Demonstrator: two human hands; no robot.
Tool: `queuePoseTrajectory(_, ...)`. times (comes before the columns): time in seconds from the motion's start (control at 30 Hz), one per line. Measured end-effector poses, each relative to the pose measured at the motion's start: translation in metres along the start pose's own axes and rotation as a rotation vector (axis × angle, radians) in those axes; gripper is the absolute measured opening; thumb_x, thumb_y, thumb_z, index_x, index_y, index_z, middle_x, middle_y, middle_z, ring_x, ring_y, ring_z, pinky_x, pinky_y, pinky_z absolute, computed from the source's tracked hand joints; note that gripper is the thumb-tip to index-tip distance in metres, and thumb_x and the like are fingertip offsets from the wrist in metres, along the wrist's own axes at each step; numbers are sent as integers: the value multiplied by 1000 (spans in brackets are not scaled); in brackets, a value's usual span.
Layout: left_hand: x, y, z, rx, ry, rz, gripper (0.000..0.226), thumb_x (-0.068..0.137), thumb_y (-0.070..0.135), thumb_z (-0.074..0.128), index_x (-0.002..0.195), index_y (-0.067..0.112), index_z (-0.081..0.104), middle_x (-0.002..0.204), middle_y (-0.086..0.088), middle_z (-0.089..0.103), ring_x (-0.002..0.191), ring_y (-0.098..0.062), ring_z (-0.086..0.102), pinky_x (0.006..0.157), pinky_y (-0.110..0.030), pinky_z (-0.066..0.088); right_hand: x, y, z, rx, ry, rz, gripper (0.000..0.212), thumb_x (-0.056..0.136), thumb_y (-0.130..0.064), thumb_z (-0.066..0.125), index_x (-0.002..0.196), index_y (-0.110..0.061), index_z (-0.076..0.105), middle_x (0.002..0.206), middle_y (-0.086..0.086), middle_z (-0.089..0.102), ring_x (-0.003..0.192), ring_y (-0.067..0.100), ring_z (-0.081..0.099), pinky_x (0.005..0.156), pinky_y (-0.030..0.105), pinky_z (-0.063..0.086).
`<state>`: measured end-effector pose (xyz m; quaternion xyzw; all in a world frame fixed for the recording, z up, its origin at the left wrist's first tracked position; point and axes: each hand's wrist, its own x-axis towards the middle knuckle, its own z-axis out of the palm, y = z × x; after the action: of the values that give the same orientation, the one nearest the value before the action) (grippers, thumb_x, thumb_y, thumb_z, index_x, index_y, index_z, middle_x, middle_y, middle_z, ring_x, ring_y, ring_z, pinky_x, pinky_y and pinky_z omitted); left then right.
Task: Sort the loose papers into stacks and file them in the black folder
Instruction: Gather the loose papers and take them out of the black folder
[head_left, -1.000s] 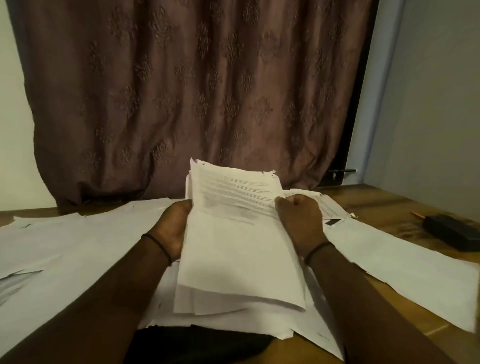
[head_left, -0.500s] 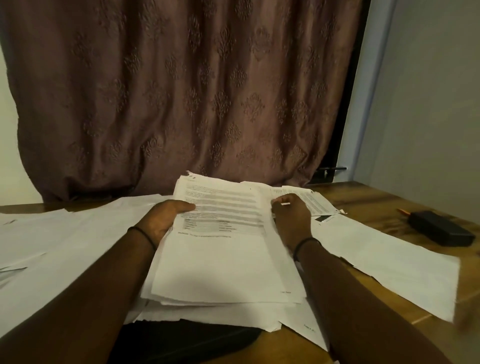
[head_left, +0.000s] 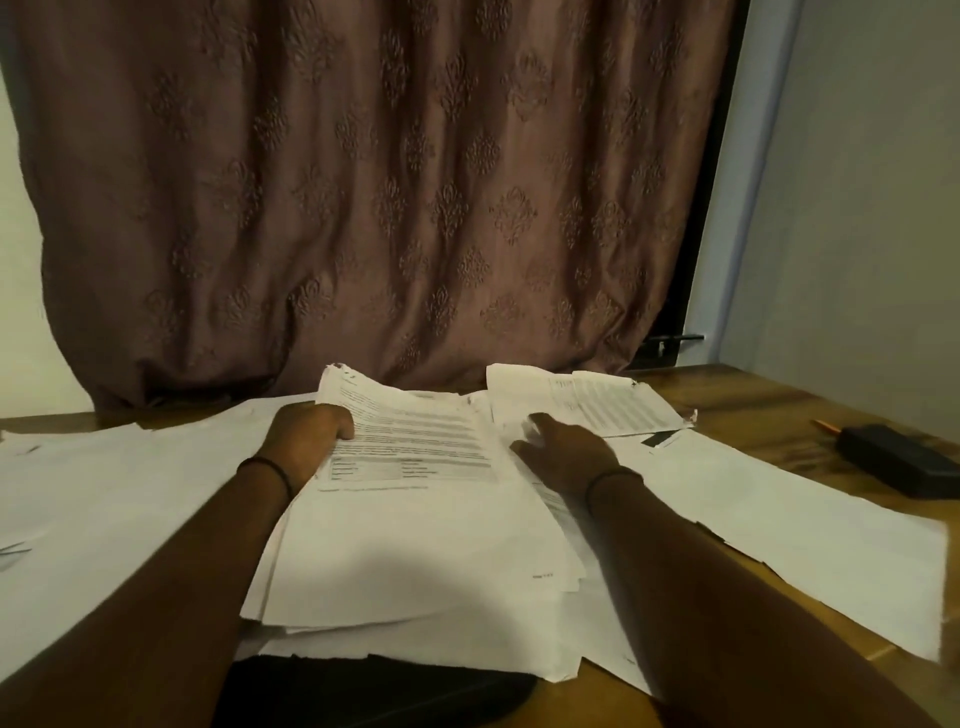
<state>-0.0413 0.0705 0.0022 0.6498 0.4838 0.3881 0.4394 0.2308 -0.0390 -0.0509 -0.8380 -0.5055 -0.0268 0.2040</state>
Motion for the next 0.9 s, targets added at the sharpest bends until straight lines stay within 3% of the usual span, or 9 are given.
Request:
queuePoseTrajectory(0.1, -1, -3, 0, 24, -6, -10, 21, 82, -1, 59, 98, -12, 67, 98, -20, 64, 87, -30, 55, 78, -35, 41, 6, -5, 1, -192, 103, -29, 53, 92, -59, 47, 131, -24, 48, 119, 7, 66, 109, 30, 60, 93, 40, 44)
queuePoseTrajectory(0.23, 6, -6, -2, 37, -26, 6, 20, 82, -2, 59, 99, -9, 67, 103, -19, 66, 91, -33, 59, 78, -35, 45, 16, -13, 5, -348, 177, -60, 42, 92, -57, 44, 118, -28, 60, 117, 3, 66, 108, 27, 59, 91, 41, 39)
queuePoseTrajectory(0.37, 9, -7, 1, 21, -38, 11, 18, 82, -2, 58, 97, -6, 67, 104, -16, 66, 93, -32, 59, 83, -36, 44, 22, -11, 4, -331, 174, 7, 58, 86, -69, 41, 110, -23, 67, 116, 6, 61, 108, 28, 57, 91, 40, 40)
queuePoseTrajectory(0.53, 9, -8, 0, -46, -67, 3, 24, 81, 0, 59, 103, -6, 68, 107, -16, 67, 100, -33, 61, 93, -40, 46, 15, -13, 5, -102, 106, 82, 79, 82, -77, 45, 130, -15, 45, 121, 11, 63, 110, 32, 60, 92, 41, 42)
queuePoseTrajectory(0.6, 11, -9, -3, -90, -113, 2, 37, 70, 9, 65, 103, -5, 69, 111, -16, 68, 106, -35, 62, 103, -45, 46, 13, -16, 2, -80, 111, 95, 79, 83, -75, 46, 134, -15, 38, 118, 9, 65, 108, 31, 61, 93, 42, 41)
queuePoseTrajectory(0.67, 18, -14, -5, -116, -140, 9, 49, 57, 16, 66, 102, -3, 71, 112, -17, 70, 107, -36, 63, 104, -51, 44, 13, -20, 1, -129, 154, 99, 67, 86, -70, 46, 130, -20, 42, 113, 5, 67, 105, 30, 62, 94, 44, 38)
queuePoseTrajectory(0.8, 8, -7, -3, -39, -118, 25, 29, 82, 3, 59, 110, -3, 68, 114, -13, 67, 105, -33, 62, 97, -40, 47, 13, -22, 1, -315, 226, 95, 27, 95, -33, 46, 115, -21, 59, 109, 4, 68, 99, 27, 63, 92, 41, 40)
queuePoseTrajectory(0.9, 5, -5, -2, -33, -109, 20, 29, 85, 0, 57, 113, -3, 66, 115, -15, 67, 104, -33, 62, 87, -34, 47, 8, -17, -6, -256, 331, 147, 26, 98, -22, 46, 117, -18, 63, 108, 5, 69, 98, 27, 66, 85, 37, 48)
